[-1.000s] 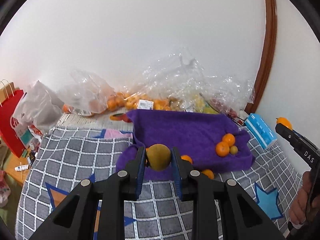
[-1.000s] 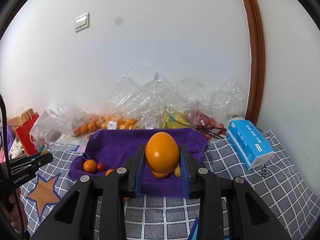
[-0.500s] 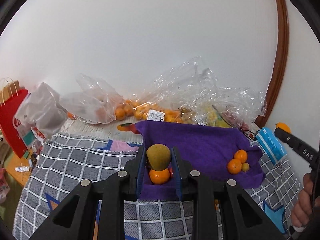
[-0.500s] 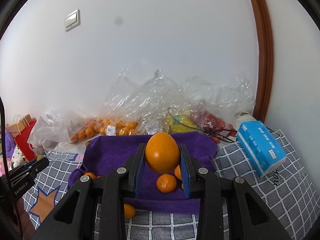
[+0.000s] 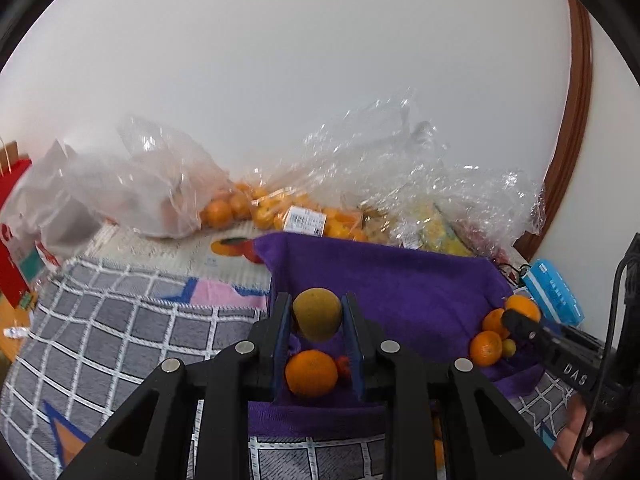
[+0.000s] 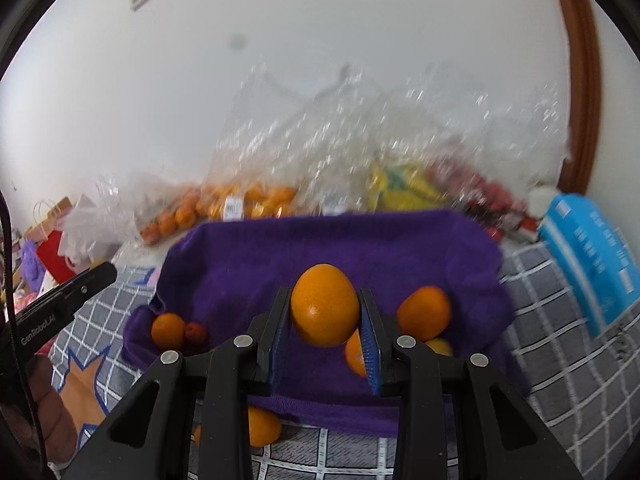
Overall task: Organize fruits
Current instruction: 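Carry the yellow-green fruit onto the towel with the left tool while the right tool carries the orange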
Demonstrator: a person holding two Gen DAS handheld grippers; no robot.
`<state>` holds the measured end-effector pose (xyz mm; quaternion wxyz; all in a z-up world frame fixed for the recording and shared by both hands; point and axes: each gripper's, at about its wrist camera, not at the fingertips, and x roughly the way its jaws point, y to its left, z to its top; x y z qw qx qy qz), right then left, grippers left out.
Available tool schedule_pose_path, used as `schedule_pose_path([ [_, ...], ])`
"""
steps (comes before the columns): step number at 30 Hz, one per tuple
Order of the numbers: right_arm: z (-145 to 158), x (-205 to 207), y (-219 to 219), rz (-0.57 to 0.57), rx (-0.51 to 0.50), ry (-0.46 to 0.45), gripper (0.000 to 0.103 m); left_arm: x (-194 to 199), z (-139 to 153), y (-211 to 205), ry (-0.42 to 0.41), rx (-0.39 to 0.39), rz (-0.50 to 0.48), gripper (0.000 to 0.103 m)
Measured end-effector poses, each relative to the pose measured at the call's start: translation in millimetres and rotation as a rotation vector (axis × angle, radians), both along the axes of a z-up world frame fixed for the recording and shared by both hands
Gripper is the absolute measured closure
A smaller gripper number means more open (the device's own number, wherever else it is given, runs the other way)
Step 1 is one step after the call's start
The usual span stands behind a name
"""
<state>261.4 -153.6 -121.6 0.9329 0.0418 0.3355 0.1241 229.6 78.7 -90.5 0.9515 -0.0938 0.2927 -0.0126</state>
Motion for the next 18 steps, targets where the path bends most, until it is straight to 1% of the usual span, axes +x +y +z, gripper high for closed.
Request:
schedule_pose_path([
  [4, -19, 4, 9, 0.038, -0.010, 0.057, 0.071, 4, -9, 5, 0.011, 0.004, 0.006, 0.079],
  [8, -35, 8, 15, 0.059, -0.032, 0.100, 0.071, 8, -17, 11, 0.025, -0.041, 0.001, 0.079],
  [13, -42, 10, 19, 0.081, -0.044, 0.120, 0.071, 11, -23, 5, 0.037, -0.046, -0.021, 0.079],
  [18, -51, 16, 23, 0.089, -0.045, 0.164, 0.071, 11, -27, -4, 0.050, -0.050, -0.052, 0.079],
])
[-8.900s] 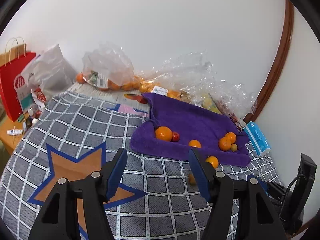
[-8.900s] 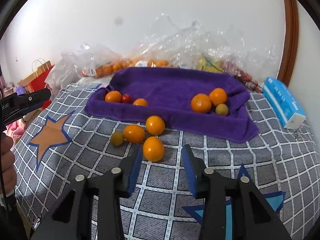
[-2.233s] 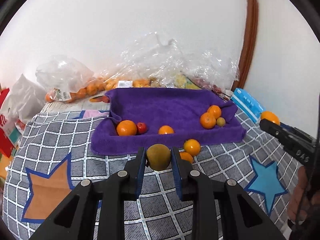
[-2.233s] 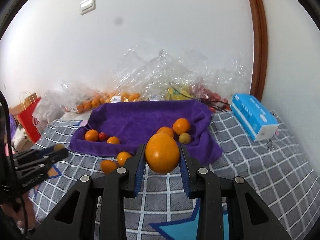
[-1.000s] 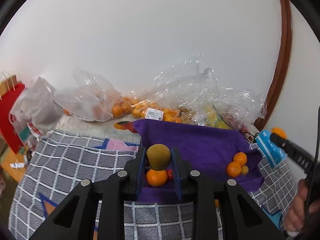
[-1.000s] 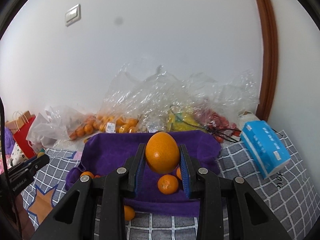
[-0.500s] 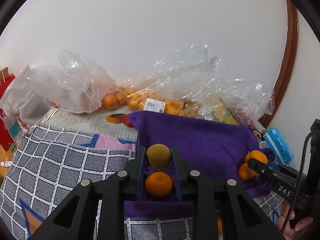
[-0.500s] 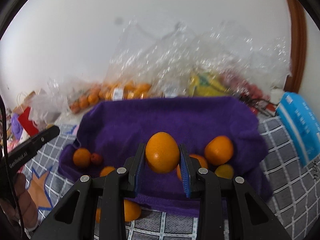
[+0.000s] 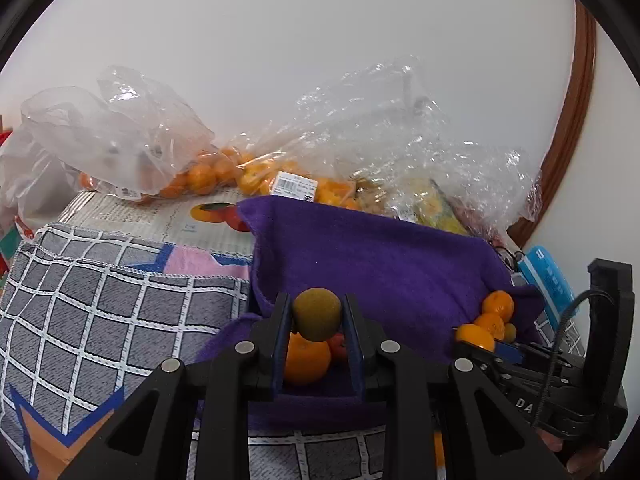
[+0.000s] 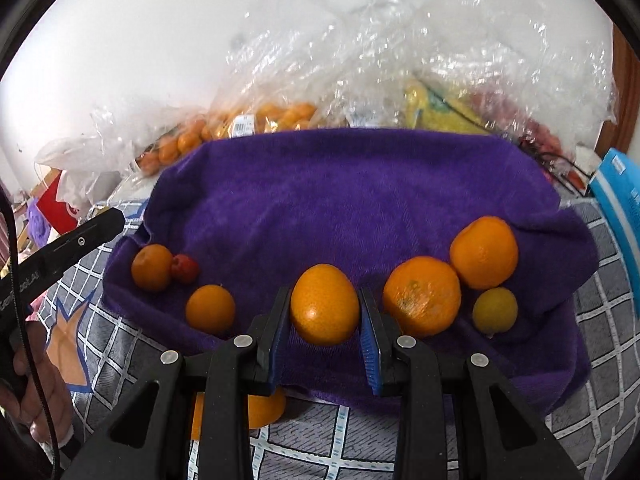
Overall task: Organize fruits
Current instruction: 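Carry the yellow-green fruit onto the towel with the left tool while the right tool carries the orange, then lower the orange onto the purple towel and open the right tool, then lower the yellow-green fruit onto the towel and open the left tool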
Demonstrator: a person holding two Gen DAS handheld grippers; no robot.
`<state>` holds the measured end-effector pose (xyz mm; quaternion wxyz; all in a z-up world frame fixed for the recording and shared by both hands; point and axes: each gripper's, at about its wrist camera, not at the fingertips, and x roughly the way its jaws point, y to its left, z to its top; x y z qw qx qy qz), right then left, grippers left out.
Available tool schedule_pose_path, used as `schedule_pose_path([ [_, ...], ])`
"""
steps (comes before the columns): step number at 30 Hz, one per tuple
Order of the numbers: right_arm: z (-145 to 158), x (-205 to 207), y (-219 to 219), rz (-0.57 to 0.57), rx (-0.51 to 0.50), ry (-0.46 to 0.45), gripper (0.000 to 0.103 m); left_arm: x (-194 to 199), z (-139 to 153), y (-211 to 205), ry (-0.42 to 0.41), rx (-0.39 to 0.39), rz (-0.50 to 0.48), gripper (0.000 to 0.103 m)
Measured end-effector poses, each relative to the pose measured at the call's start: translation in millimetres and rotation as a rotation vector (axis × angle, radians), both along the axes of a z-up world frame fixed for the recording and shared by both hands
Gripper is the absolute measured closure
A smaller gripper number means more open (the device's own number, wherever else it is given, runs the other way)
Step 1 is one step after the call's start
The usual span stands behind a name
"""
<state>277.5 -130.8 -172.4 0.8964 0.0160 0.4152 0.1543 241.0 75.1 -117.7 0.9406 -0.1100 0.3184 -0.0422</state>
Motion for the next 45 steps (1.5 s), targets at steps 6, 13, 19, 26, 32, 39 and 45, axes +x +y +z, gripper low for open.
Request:
schedule_pose_path([
  [6, -2, 1, 2, -0.001, -0.020, 0.003, 0.070, -1, -2, 0, 0.001, -0.010, -0.003, 0.079],
  [13, 6, -7, 1, -0.001, -0.033, -0.027, 0.070, 2, -6, 3, 0.018, -0.049, -0.002, 0.079],
  [19, 28, -21, -8, -0.018, -0.009, -0.104, 0.067, 2, -10, -4, 0.015, -0.034, -0.021, 0.079],
  [26, 38, -23, -17, -0.061, -0.020, -0.148, 0.067, 3, -14, -10, 0.023, -0.030, -0.057, 0.079],
  [32, 42, -28, -23, -0.082, -0.026, -0.172, 0.067, 5, -20, -18, 0.047, -0.040, -0.098, 0.079],
  [39, 41, -27, -23, -0.087, -0.034, -0.165, 0.067, 7, -27, -25, 0.088, -0.030, -0.132, 0.079],
  [45, 41, -26, -26, -0.094, -0.032, -0.170, 0.067, 9, -31, -28, 0.117, -0.031, -0.148, 0.079],
])
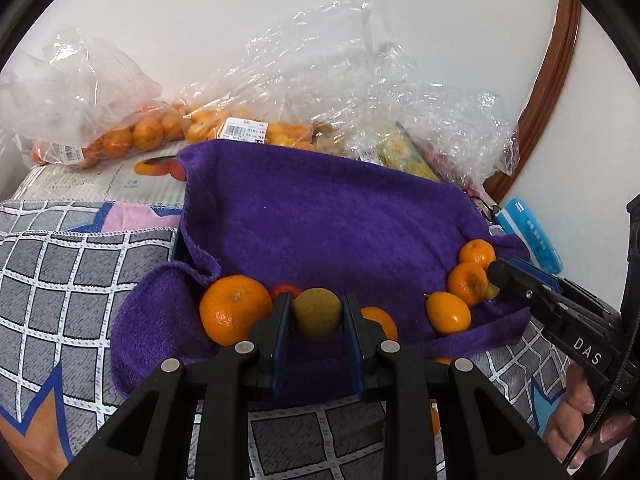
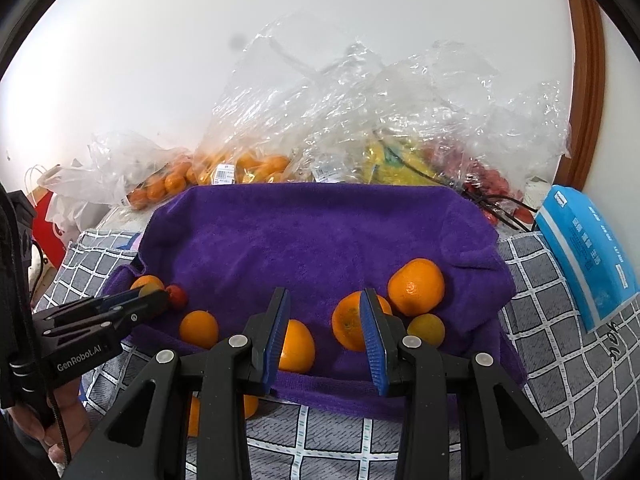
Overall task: Organize fruits
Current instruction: 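Lower the yellow-green fruit onto the towel and open the left tool, then grasp an orange on the checked cover with the right tool while the left tool withdraws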
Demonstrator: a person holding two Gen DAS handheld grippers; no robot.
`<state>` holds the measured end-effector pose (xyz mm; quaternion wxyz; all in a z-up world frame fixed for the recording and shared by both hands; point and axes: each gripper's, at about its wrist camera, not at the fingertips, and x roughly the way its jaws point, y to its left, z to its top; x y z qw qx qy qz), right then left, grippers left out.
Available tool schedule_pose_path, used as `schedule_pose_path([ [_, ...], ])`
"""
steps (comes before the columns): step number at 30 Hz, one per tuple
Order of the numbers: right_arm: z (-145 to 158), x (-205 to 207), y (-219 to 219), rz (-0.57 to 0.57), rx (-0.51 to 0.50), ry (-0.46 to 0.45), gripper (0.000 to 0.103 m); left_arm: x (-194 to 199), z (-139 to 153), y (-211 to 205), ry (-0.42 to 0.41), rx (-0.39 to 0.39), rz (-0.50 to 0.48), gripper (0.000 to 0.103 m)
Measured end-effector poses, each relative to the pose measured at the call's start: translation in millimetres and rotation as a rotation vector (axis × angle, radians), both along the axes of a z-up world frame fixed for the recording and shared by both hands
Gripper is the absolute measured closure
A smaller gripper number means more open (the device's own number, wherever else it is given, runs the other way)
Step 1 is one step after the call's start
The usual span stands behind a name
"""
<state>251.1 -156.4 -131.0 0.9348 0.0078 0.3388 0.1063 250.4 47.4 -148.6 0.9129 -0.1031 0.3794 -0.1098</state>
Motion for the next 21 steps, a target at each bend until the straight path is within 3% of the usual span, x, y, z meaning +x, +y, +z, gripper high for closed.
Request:
schedule_pose_path([
  [6, 4, -3, -1, -0.007, 0.007, -0.018, 0.065, -5, 4, -2, 0.000, 0.003, -0.022, 0.078],
  [10, 9, -5, -1, -0.015, 0.017, -0.029, 0.065, -10, 12, -3, -0.019, 0.031, -0.016, 0.064],
  [17, 21, -20, -1, -0.006, 0.051, -0.037, 0.065, -24, 45, 15, -0.083, 0.030, 0.062, 0.064],
  [21, 17, -36, 7, 0.034, 0.040, -0.013, 0.065, -37, 51, 26, -0.028, 0.034, 0.090, 0.064],
])
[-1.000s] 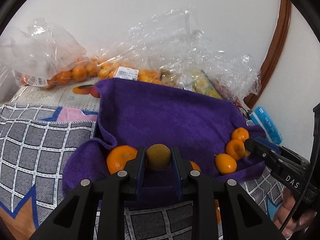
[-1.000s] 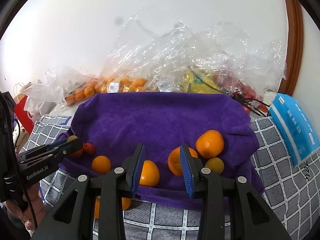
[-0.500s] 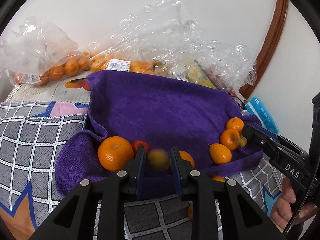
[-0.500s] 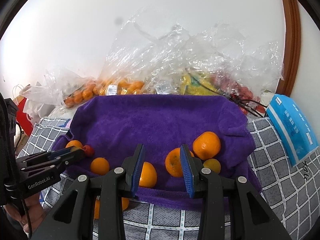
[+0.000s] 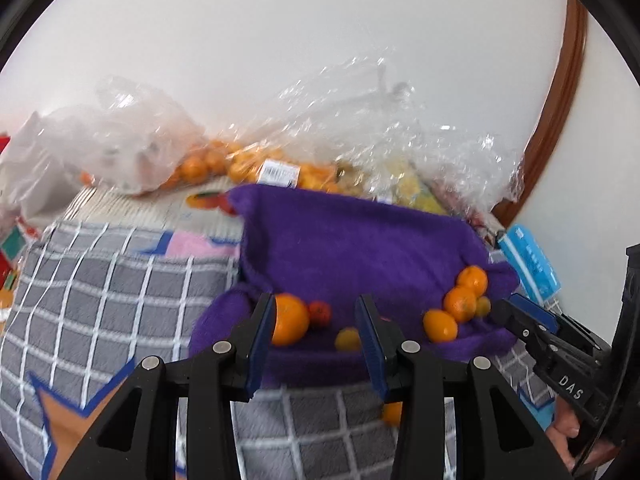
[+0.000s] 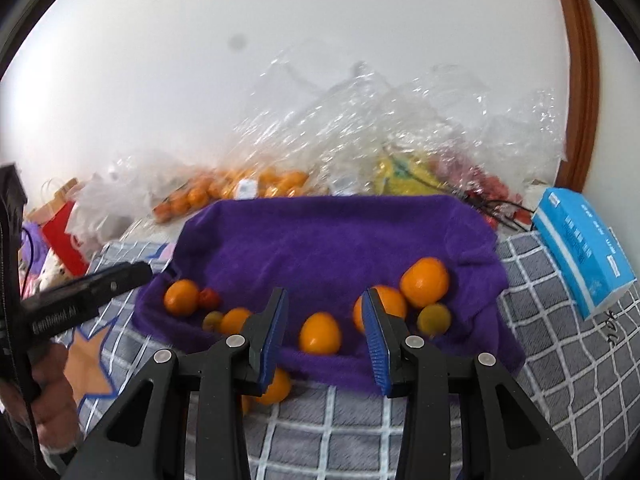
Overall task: Organize fruits
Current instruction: 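Grasp an orange on the checked cover with the right tool while the left tool withdraws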
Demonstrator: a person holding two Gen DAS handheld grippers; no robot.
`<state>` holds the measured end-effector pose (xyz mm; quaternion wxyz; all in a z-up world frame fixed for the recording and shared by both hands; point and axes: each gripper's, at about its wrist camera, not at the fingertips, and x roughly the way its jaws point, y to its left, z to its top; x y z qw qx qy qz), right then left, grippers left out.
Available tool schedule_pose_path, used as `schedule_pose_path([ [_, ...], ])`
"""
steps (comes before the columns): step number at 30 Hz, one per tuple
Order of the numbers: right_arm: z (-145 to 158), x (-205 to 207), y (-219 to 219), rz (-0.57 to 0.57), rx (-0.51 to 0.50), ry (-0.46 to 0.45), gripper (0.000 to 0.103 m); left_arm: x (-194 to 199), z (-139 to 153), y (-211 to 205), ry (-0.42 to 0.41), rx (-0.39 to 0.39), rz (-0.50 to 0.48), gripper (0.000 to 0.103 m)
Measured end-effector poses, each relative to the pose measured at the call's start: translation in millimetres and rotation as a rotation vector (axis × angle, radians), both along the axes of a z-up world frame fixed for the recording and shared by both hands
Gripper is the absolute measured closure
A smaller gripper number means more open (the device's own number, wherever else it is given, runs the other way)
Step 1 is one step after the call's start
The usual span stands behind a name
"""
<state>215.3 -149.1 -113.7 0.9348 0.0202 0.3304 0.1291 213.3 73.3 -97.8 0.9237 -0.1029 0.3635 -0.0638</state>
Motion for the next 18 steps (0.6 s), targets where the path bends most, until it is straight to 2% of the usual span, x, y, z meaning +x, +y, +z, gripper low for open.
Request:
schedule_pose_path([
  [5, -22, -12, 16, 0.030, -0.008, 0.067, 0.065, -27, -11, 16, 0.029, 0.018, 0.030, 0.064],
  [12, -37, -16, 33, 0.059, -0.035, 0.112, 0.065, -49, -41, 34, 0.083, -0.020, 0.038, 0.064],
  [18, -43, -6, 44, 0.087, -0.050, 0.154, 0.065, -55, -53, 42, 0.069, -0.063, 0.024, 0.064],
])
